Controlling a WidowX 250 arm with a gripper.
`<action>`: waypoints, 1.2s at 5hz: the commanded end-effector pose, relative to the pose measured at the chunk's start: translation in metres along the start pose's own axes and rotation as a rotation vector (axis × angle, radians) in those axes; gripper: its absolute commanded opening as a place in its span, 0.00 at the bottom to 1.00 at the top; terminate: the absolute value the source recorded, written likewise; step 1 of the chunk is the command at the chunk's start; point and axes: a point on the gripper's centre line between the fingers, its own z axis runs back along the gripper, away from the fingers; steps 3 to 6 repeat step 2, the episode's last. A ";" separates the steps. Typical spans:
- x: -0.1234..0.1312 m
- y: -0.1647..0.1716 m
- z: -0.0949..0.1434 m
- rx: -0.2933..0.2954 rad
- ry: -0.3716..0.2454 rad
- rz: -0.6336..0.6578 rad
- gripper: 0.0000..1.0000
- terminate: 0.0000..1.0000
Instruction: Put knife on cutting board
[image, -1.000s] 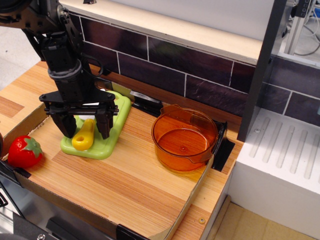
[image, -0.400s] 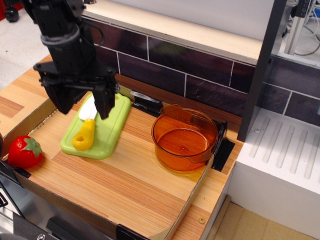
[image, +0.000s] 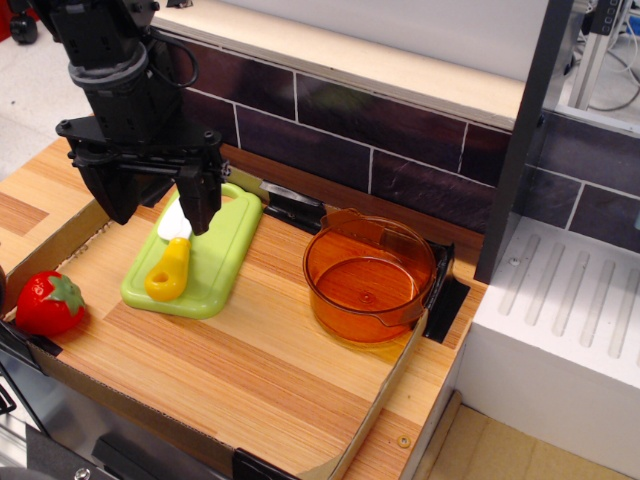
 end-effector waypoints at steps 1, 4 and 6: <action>0.006 0.013 0.011 0.005 -0.048 0.001 1.00 0.00; 0.006 0.013 0.011 0.005 -0.048 0.001 1.00 1.00; 0.006 0.013 0.011 0.005 -0.048 0.001 1.00 1.00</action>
